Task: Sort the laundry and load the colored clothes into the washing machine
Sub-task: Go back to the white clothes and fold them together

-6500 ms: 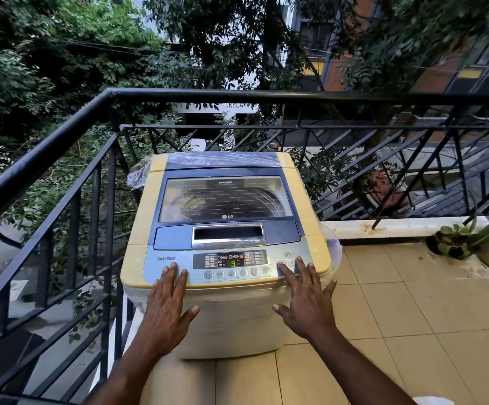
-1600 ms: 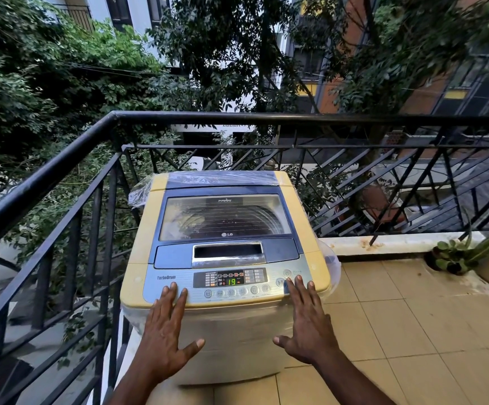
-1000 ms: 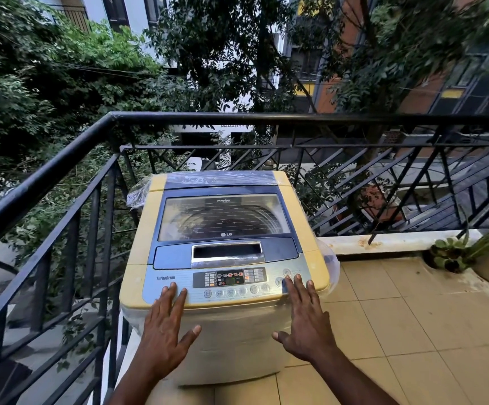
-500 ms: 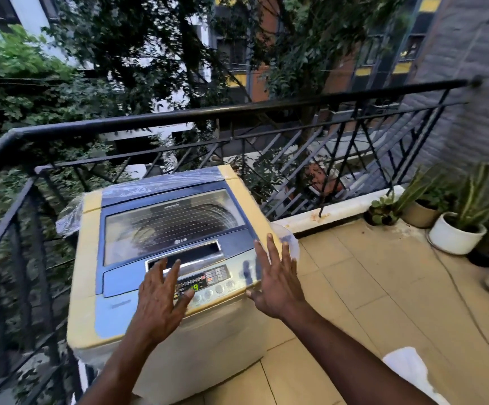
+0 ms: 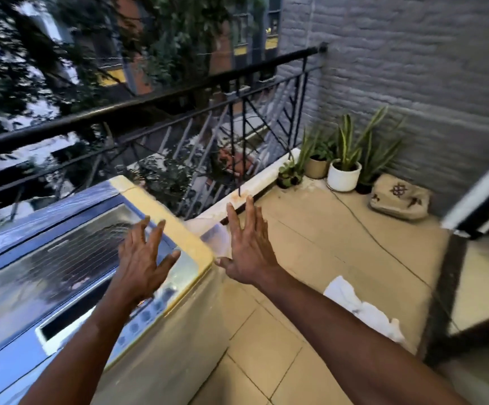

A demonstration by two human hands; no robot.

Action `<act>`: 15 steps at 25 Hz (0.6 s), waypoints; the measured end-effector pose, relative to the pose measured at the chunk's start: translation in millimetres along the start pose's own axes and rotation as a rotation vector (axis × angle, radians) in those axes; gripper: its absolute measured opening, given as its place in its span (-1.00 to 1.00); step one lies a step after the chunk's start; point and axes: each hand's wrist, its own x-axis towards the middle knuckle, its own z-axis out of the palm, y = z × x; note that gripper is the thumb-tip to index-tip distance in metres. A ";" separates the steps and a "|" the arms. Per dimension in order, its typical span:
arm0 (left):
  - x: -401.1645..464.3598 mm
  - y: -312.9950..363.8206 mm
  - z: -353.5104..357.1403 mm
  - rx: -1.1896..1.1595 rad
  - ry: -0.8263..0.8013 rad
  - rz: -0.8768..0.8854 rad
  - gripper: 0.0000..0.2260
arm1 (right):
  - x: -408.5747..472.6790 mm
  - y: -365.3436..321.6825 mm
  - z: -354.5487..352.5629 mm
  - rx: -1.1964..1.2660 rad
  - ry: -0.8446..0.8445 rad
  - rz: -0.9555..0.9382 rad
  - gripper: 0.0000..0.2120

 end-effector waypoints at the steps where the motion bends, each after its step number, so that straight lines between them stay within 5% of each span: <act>1: 14.8 15.6 5.8 -0.002 -0.002 0.041 -0.24 | 0.2 13.8 -5.2 -0.009 0.009 0.034 0.18; 15: 155.5 255.9 119.9 -0.098 -0.097 0.436 -0.21 | -2.0 236.0 -64.6 -0.151 0.037 0.422 0.24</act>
